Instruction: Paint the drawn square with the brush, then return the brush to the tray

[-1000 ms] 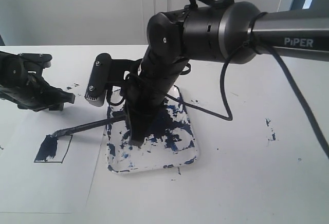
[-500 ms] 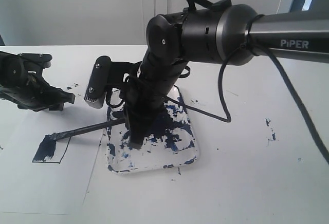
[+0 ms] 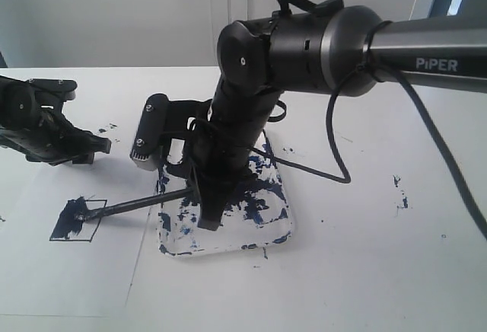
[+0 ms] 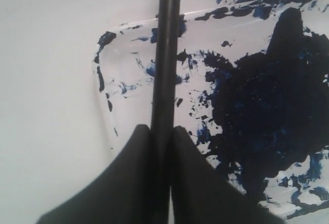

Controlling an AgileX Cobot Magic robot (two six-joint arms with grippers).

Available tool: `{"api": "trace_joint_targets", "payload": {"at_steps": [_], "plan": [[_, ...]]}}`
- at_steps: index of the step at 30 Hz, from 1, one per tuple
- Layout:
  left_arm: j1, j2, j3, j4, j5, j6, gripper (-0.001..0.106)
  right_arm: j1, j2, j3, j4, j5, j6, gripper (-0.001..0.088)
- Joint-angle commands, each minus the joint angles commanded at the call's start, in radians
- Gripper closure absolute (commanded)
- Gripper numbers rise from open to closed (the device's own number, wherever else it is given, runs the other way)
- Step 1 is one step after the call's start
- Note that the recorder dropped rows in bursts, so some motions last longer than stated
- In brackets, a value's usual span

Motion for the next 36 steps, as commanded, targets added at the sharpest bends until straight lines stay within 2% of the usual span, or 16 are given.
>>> {"api": "trace_joint_targets", "payload": {"at_steps": [4,15,21,28,36], "plan": [[0.000,0.000,0.000,0.000,0.002,0.000,0.047,0.000,-0.019,0.000,0.061,0.017,-0.049,0.0868],[0.000,0.000,0.000,0.000,0.007,0.000,0.047,0.000,-0.045,0.000,0.059,-0.020,-0.045,0.0868],[0.000,0.000,0.000,0.000,0.007,0.000,0.047,0.000,-0.055,0.000,0.017,-0.101,-0.014,0.0868],[0.000,0.000,0.000,0.000,0.015,0.000,0.047,-0.002,-0.046,0.000,-0.056,-0.114,0.041,0.0868],[0.000,0.000,0.000,0.000,0.016,0.000,0.047,-0.004,-0.014,0.000,-0.058,-0.107,0.048,0.0868]]}}
